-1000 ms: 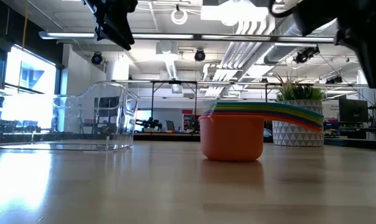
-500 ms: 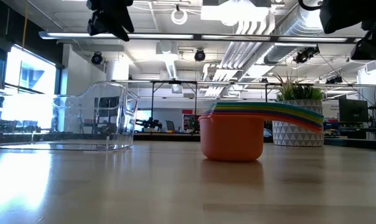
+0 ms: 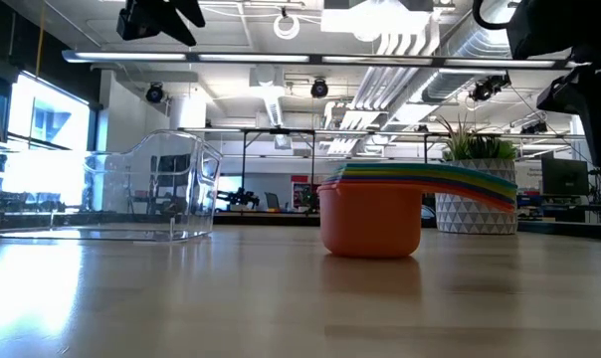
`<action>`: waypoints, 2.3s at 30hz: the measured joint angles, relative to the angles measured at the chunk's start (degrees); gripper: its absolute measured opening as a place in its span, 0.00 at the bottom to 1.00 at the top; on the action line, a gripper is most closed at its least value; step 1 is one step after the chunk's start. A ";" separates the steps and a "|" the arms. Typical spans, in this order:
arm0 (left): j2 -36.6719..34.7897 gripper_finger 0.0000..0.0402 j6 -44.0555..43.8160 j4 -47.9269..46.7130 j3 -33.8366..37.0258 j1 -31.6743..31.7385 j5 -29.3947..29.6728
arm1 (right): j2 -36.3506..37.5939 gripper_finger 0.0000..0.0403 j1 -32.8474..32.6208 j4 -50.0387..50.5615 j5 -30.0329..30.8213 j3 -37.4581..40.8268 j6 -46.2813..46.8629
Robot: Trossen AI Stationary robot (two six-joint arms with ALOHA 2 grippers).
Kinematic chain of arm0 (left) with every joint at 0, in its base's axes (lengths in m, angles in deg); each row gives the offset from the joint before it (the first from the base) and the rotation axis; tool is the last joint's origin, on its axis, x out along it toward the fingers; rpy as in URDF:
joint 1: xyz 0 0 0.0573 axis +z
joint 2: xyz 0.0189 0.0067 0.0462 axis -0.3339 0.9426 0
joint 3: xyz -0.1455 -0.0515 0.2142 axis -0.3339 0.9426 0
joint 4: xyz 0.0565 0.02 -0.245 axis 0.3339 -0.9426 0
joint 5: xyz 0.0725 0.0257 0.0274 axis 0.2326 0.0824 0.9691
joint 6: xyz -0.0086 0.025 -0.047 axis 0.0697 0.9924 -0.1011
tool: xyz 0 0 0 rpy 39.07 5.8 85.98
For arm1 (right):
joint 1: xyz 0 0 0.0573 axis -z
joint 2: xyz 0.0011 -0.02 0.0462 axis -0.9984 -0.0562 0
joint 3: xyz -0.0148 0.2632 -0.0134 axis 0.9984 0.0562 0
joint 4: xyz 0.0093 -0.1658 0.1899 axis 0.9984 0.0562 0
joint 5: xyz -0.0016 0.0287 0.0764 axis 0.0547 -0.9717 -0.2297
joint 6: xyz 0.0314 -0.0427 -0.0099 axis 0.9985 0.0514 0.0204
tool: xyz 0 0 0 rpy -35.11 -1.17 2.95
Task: Nest measuring cups in basket
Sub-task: Stack the dark blue measuring cup into the light blue stacked measuring cups
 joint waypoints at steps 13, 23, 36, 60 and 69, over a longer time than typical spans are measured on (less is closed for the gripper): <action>-0.02 0.33 -4.68 1.40 0.00 -6.81 3.41 | -8.97 0.34 0.00 -2.07 -1.93 0.00 -5.06; -0.01 0.33 -4.58 1.37 0.00 -8.55 6.72 | -14.33 0.32 0.02 -2.23 -3.80 0.00 -4.60; 0.00 0.33 -4.54 1.25 0.00 -8.53 6.77 | -15.20 0.03 1.27 -2.23 -7.99 -1.17 2.61; 0.02 0.33 8.03 1.22 0.00 -8.45 8.42 | -15.18 0.00 16.94 12.52 -3.83 -24.39 9.96; 0.02 0.33 11.70 1.25 0.00 -8.45 9.95 | -15.94 0.00 21.93 -2.71 -4.23 -24.55 4.86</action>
